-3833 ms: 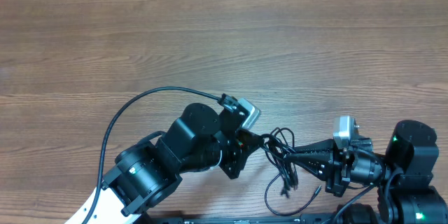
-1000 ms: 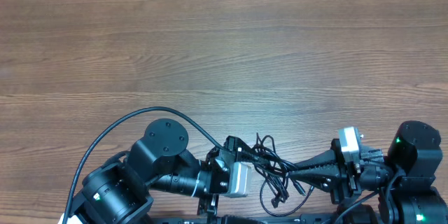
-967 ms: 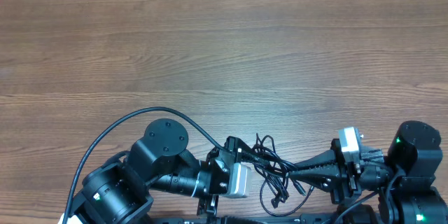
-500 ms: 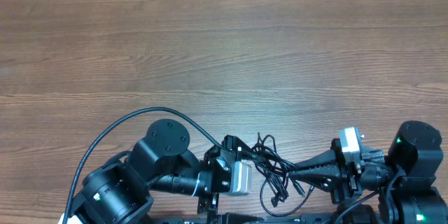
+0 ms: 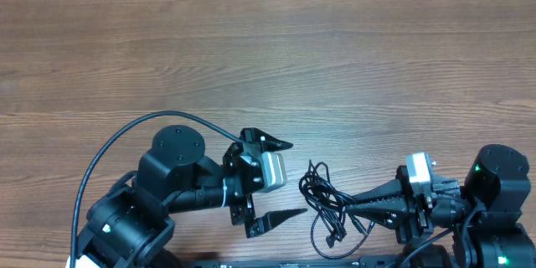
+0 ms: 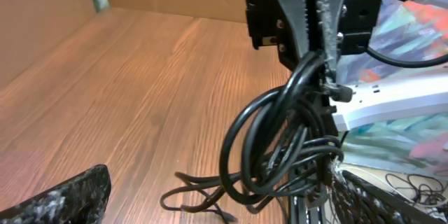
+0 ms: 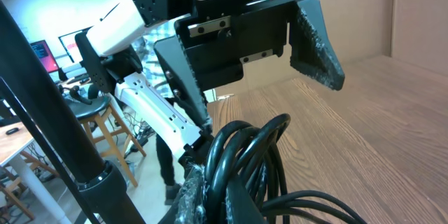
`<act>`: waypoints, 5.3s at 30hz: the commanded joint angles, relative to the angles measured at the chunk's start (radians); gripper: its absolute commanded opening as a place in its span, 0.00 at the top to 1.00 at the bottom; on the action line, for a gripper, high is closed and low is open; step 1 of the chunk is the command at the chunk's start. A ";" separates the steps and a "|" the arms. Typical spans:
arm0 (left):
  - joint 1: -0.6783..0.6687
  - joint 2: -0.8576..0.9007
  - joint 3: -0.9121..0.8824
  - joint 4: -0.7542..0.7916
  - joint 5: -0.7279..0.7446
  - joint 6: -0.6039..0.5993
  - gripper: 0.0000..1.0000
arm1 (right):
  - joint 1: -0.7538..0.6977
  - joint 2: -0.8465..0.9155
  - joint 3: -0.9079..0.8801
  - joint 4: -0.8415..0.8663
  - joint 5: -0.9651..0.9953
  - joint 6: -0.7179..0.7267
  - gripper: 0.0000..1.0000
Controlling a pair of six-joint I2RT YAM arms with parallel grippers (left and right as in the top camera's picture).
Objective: Untangle cables
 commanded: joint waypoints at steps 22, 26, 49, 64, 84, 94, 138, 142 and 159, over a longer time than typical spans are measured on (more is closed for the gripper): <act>0.012 0.217 0.006 0.062 0.321 0.114 0.96 | 0.000 -0.008 0.011 0.013 -0.031 -0.001 0.96; 0.013 0.217 0.006 0.064 0.317 0.099 0.96 | 0.000 -0.008 0.011 0.013 -0.017 -0.001 0.96; 0.185 0.228 0.006 0.193 0.180 -0.236 0.41 | 0.000 -0.008 0.011 -0.188 0.523 -0.001 0.96; 0.185 0.459 0.006 0.420 0.472 -0.132 0.04 | 0.000 0.248 0.011 0.135 0.214 0.037 0.96; 0.189 0.470 0.006 0.352 0.548 -0.135 0.95 | -0.001 0.348 0.011 0.218 -0.027 -0.084 0.96; 0.239 0.470 0.006 0.357 0.449 -0.290 0.96 | -0.019 0.348 0.010 0.120 0.101 -0.084 0.96; 0.225 0.470 0.006 0.299 0.410 -0.377 0.96 | -0.016 0.348 0.011 0.035 0.263 -0.126 0.96; 0.260 0.470 0.006 0.334 0.418 -0.440 0.96 | -0.016 0.348 0.011 0.015 0.264 -0.136 0.96; 0.260 0.470 0.006 0.467 0.295 -0.622 0.96 | -0.016 0.348 0.011 -0.157 0.417 -0.171 0.96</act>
